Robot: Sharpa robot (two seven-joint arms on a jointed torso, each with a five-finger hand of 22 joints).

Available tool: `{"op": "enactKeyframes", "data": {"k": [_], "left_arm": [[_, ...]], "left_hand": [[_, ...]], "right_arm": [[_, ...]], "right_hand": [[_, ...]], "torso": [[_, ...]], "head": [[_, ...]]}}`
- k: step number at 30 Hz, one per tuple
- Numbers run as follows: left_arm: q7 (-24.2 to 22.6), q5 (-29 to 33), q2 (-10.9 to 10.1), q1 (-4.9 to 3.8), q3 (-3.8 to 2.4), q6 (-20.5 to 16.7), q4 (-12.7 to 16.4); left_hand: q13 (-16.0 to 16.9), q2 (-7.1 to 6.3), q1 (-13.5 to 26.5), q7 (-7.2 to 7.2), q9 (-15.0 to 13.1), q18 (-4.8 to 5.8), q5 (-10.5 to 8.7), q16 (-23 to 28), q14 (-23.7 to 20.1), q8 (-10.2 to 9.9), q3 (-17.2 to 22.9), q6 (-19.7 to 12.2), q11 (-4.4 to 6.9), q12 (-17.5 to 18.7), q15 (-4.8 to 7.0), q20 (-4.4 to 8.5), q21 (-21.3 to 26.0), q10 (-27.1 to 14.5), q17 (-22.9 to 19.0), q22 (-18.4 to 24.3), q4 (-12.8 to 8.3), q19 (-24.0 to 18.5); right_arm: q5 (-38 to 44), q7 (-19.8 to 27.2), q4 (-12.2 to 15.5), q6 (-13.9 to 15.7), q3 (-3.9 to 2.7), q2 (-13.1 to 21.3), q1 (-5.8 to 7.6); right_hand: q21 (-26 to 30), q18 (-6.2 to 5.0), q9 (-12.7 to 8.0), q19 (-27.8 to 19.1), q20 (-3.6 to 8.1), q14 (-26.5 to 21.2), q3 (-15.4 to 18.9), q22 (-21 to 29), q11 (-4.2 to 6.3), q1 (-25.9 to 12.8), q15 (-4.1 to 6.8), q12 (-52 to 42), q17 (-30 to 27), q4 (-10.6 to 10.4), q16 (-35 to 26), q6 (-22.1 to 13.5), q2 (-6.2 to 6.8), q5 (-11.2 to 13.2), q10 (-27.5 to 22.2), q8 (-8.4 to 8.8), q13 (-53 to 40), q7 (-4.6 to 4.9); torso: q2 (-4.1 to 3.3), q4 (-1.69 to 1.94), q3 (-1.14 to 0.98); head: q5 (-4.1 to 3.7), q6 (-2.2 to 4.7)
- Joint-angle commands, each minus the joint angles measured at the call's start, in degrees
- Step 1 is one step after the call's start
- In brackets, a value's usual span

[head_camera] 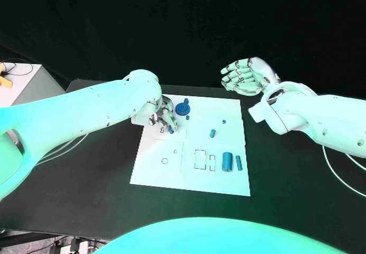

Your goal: Assemble the parts on the task board

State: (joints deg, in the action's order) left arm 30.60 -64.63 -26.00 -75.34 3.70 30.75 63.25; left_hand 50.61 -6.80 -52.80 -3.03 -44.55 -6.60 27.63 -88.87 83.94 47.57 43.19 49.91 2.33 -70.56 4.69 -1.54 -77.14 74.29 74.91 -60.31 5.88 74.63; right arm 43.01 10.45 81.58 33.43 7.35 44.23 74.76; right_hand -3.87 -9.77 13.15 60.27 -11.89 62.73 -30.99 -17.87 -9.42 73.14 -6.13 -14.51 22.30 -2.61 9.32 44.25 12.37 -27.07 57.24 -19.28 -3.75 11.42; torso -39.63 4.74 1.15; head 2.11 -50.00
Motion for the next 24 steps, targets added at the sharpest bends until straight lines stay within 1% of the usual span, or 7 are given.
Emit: {"op": "enactKeyframes", "data": {"k": [1,2,4,5,11,14,24], "left_arm": [[0.2,0.0,0.1,0.88,0.49,1.5,-0.1],[0.2,0.1,0.1,0.88,0.49,1.5,-0.1],[0.2,0.1,0.1,0.88,0.49,1.6,-0.1],[0.2,0.2,0.1,0.88,0.49,1.7,-0.1],[0.2,0.5,0.1,0.88,0.50,2.5,-0.1],[0.2,0.6,0.1,0.88,0.50,3.0,-0.1],[0.2,0.8,0.1,0.87,0.50,3.7,-0.2]], "left_hand": [[0.1,1.06,0.1,1.52,0.1,0.83,0.05,-0.2,5.5,-0.3,2.8,1.6,-0.02,-0.3,0.39,0.14,0.2,0.6,13.2,-0.1,-2.9,0.4],[0.1,1.44,0.1,1.56,0.2,0.84,0.11,-0.3,5.6,-0.4,2.9,1.7,0.01,-0.2,0.41,0.16,0.2,0.6,13.2,-0.2,-2.7,0.4],[0.3,3.11,-0.3,1.65,0.3,0.90,0.32,-0.4,5.6,-0.9,4.0,2.2,0.10,-0.3,0.47,0.23,0.1,0.8,13.5,-0.5,-2.6,0.6],[1.4,3.51,-0.4,1.69,0.4,0.91,0.42,-0.4,5.6,-1.0,4.6,2.4,0.13,-0.7,0.49,0.25,0.1,1.3,13.5,-0.5,-2.9,0.7],[2.7,3.76,-0.5,1.79,0.4,0.97,0.63,-0.6,5.8,-1.4,6.8,3.3,0.22,-1.2,0.54,0.32,-0.1,1.9,14.0,-0.8,-4.4,0.9],[3.1,3.78,-0.3,1.83,0.4,1.00,0.70,-0.7,5.8,-1.5,7.4,3.6,0.25,-1.4,0.54,0.33,-0.2,2.1,14.2,-0.9,-4.7,1.0],[3.7,3.97,0.2,1.88,0.5,1.09,0.69,-1.0,6.0,-1.8,8.2,4.2,0.27,-1.6,0.53,0.33,-0.3,2.6,14.8,-1.3,-5.1,1.2]], "right_arm": [[0.2,0.4,0.1,-0.7,-0.03,0.0,-0.03],[0.2,0.4,0.1,-0.7,-0.03,0.0,-0.03],[0.2,0.4,0.1,-0.7,-0.03,0.0,-0.03],[0.2,0.3,0.1,-0.7,-0.03,0.0,-0.03],[0.2,0.3,0.1,-0.8,-0.03,0.0,-0.03],[0.2,0.3,0.1,-0.8,-0.03,0.1,-0.03],[0.2,0.3,0.1,-0.9,-0.03,0.1,-0.03]], "right_hand": [[0.2,-0.62,-0.1,-0.1,-0.51,-0.1,0.1,0.1,-0.54,-0.5,-0.49,0.3,-0.1,0.3,-0.2,-0.3,0.02,-0.2,0.0,-0.36,0.1,2.54],[0.2,-0.62,-0.1,-0.1,-0.51,-0.1,0.1,0.1,-0.54,-0.5,-0.49,0.3,-0.1,0.3,-0.2,-0.3,0.02,-0.2,0.0,-0.36,0.1,2.54],[0.2,-0.62,-0.1,-0.1,-0.51,-0.1,0.1,0.1,-0.54,-0.5,-0.49,0.3,-0.1,0.3,-0.2,-0.3,0.02,-0.2,0.0,-0.36,0.1,2.54],[0.2,-0.63,-0.1,-0.1,-0.54,-0.1,0.1,0.4,-0.55,-0.5,-0.51,0.3,-0.2,0.4,-0.3,-0.3,0.01,-0.3,0.0,-0.39,0.1,2.54],[0.2,-0.63,-0.1,-0.1,-0.54,-0.1,0.1,0.4,-0.55,-0.5,-0.51,0.3,-0.2,0.4,-0.3,-0.3,0.01,-0.3,0.0,-0.39,0.1,2.54],[0.2,-0.63,-0.1,-0.1,-0.54,-0.1,0.1,0.4,-0.55,-0.5,-0.51,0.3,-0.2,0.4,-0.3,-0.3,0.01,-0.3,0.0,-0.39,0.1,2.54],[0.2,-0.63,-0.1,-0.1,-0.54,-0.1,0.1,0.4,-0.55,-0.5,-0.51,0.3,-0.2,0.4,-0.3,-0.3,0.01,-0.3,0.0,-0.39,0.1,2.54]], "torso": [[0.00,0.00,0.00],[0.00,0.00,0.00],[0.00,0.01,-0.01],[-0.01,-0.02,-0.01],[-0.01,-0.05,-0.03],[0.00,-0.02,-0.02],[0.01,-0.01,-0.01]], "head": [[0.11,0.00],[0.08,0.00],[0.09,0.00],[0.11,0.00],[0.10,0.00],[0.04,0.00],[-0.01,0.00]]}}
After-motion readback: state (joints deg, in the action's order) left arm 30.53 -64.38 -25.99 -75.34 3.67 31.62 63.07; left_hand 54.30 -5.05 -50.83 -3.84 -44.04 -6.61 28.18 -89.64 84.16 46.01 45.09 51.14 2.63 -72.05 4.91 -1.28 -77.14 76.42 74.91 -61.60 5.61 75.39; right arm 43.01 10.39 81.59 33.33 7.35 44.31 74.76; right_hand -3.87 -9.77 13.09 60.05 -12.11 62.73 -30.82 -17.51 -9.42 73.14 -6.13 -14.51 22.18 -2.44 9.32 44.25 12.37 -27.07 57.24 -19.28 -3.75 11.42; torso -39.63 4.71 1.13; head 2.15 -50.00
